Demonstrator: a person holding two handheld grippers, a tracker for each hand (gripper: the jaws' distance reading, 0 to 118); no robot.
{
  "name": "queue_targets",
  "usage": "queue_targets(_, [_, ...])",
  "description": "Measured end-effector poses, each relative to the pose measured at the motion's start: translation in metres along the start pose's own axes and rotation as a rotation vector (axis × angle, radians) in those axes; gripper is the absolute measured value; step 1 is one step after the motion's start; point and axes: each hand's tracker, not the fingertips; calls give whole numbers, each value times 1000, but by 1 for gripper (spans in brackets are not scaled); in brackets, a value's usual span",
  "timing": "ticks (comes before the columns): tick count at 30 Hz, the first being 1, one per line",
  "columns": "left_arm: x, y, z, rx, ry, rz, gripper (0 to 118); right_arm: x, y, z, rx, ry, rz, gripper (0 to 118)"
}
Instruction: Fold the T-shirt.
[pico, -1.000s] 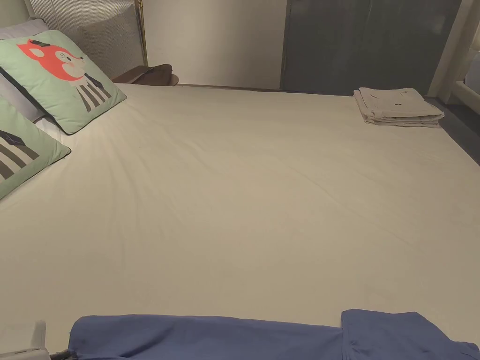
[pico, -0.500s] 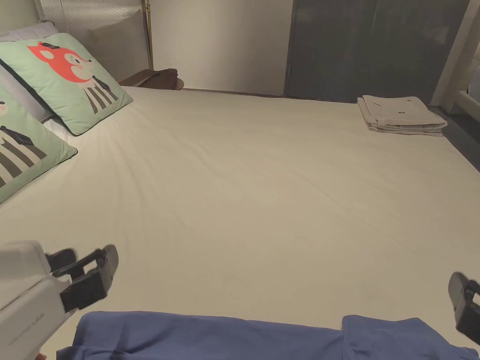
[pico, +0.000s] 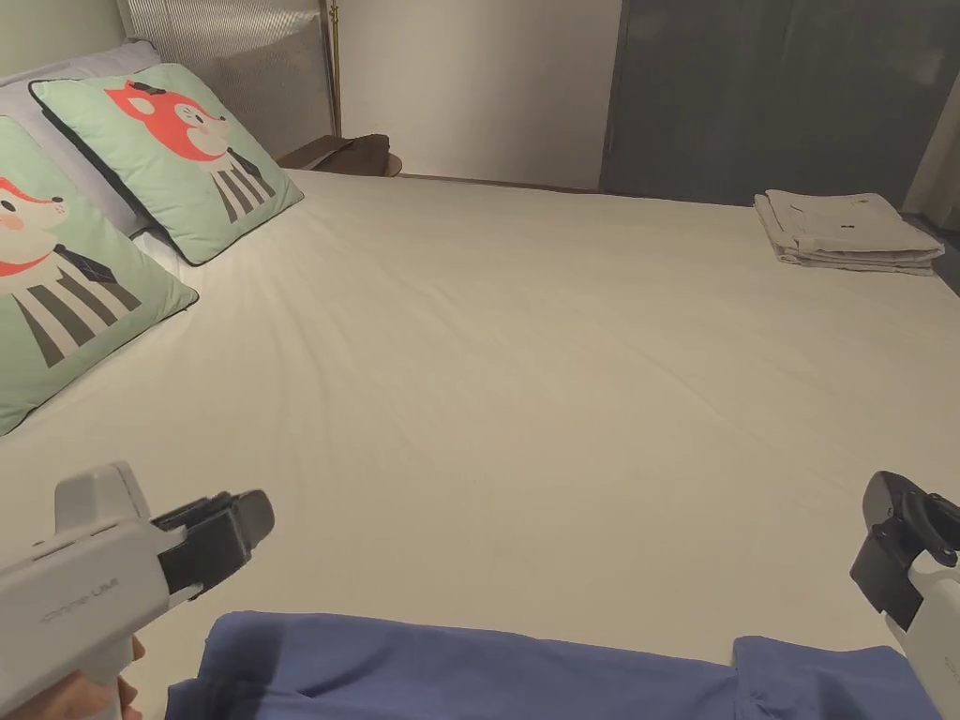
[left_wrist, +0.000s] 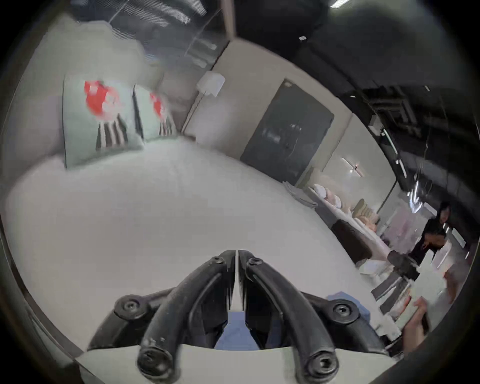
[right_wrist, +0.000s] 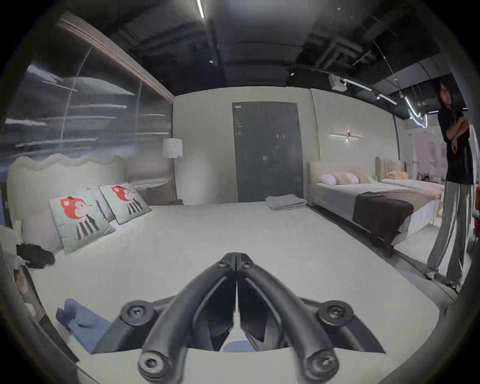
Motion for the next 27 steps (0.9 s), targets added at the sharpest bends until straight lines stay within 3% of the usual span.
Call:
queue_targets(1, [-9, -1, 2, -9, 12, 35, 54, -2, -1, -1, -10, 2, -3, 0])
queue_targets(2, [-24, 0, -1, -59, 19, 59, 70, -4, -2, -1, -18, 3, -3, 0])
queue_targets(3, [-41, 0, -5, -125, 17, 100, 78, -5, -4, -1, -30, 4, 0, 0])
queue_targets(4, [-57, -1, -9, -198, -8, 134, 78, -7, -5, -2, -37, 1, 2, 0])
queue_targets(5, [-62, -5, -7, -258, -38, 158, 99, -8, -6, -2, -42, -4, 3, 0])
queue_targets(6, [-74, -9, -7, -278, -70, 183, 111, -9, -7, -2, -48, -6, 2, 0])
queue_targets(12, [-152, -23, -25, -353, -108, 383, 110, -20, -10, -3, -76, -20, 2, 0])
queue_targets(16, [-159, -30, -31, -348, -175, 437, 110, -29, -10, -2, -88, -13, 10, 0])
queue_targets(18, [-162, -28, -43, -366, -238, 481, 108, -31, -9, -2, -93, -11, 10, 0])
queue_targets(19, [-160, -30, -50, -386, -253, 498, 101, -31, -9, -2, -96, -9, 6, 0])
queue_targets(21, [-152, -36, -65, -431, -250, 491, 71, -34, -8, -3, -100, -9, 6, 0])
queue_targets(23, [-145, -44, -77, -455, -227, 451, 51, -35, -7, -2, -99, -11, 9, 0])
queue_targets(26, [-94, -55, -67, -461, -239, 479, 33, -36, -6, 1, -96, -10, 19, 0])
queue_targets(27, [-93, -55, -65, -460, -232, 479, 22, -35, -5, 1, -94, -13, 24, 0])
